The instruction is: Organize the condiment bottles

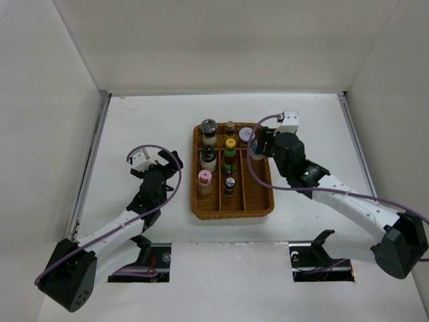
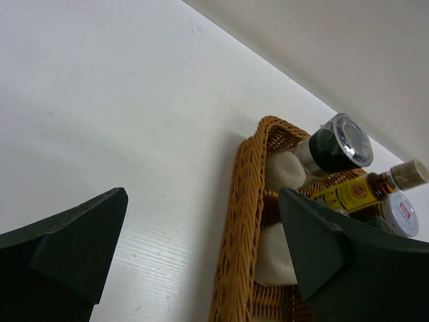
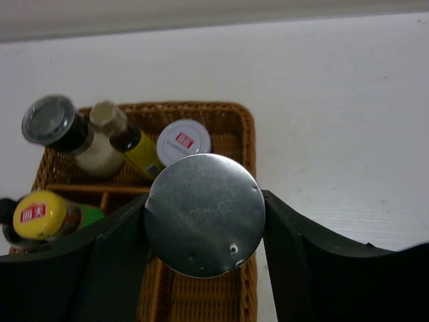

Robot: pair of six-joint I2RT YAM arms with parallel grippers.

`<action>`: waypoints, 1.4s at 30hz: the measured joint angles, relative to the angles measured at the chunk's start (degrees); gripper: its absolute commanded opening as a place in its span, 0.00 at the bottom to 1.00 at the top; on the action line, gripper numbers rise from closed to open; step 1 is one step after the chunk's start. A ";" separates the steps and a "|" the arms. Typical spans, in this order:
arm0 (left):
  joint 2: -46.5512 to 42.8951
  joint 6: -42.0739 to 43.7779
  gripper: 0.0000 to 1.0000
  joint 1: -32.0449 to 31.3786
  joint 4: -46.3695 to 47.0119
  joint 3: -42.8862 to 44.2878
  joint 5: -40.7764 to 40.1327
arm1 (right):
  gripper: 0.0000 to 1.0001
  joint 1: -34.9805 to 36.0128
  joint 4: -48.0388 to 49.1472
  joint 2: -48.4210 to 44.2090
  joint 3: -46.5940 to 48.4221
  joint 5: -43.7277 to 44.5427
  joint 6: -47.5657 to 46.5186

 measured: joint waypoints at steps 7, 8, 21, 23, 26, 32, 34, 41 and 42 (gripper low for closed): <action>-1.03 -0.48 1.00 0.00 -0.85 -0.02 -2.34 | 0.43 3.58 1.57 5.86 -2.95 -0.94 -0.39; -0.83 -0.52 1.00 0.00 -0.83 -0.02 -2.45 | 0.44 3.58 2.12 6.69 -3.21 -0.94 -0.44; 1.31 -1.53 1.00 -0.02 -5.16 0.68 -4.22 | 0.73 4.85 6.62 11.45 -4.26 -0.72 -0.68; 2.29 -1.62 1.00 -0.07 -6.05 1.51 -4.24 | 0.78 5.07 7.10 11.78 -4.26 -0.55 -0.52; 3.72 -1.79 1.00 -0.33 -7.26 3.06 -4.24 | 0.88 5.20 8.28 11.63 -4.26 -0.26 -0.39; 4.07 -1.99 1.00 -0.55 -10.56 5.46 -4.22 | 1.00 5.53 8.61 7.21 -4.37 0.68 -0.35; 4.02 -2.01 1.00 -0.66 -11.82 6.45 -4.24 | 1.00 5.60 9.09 3.56 -4.87 1.73 -0.33; 3.48 -2.01 1.00 -1.27 -16.09 10.82 -4.37 | 1.00 5.66 14.62 -13.35 -13.18 8.61 2.29; 3.48 -2.01 1.00 -1.29 -16.41 11.50 -4.39 | 1.00 5.35 15.34 -15.32 -14.91 9.62 2.89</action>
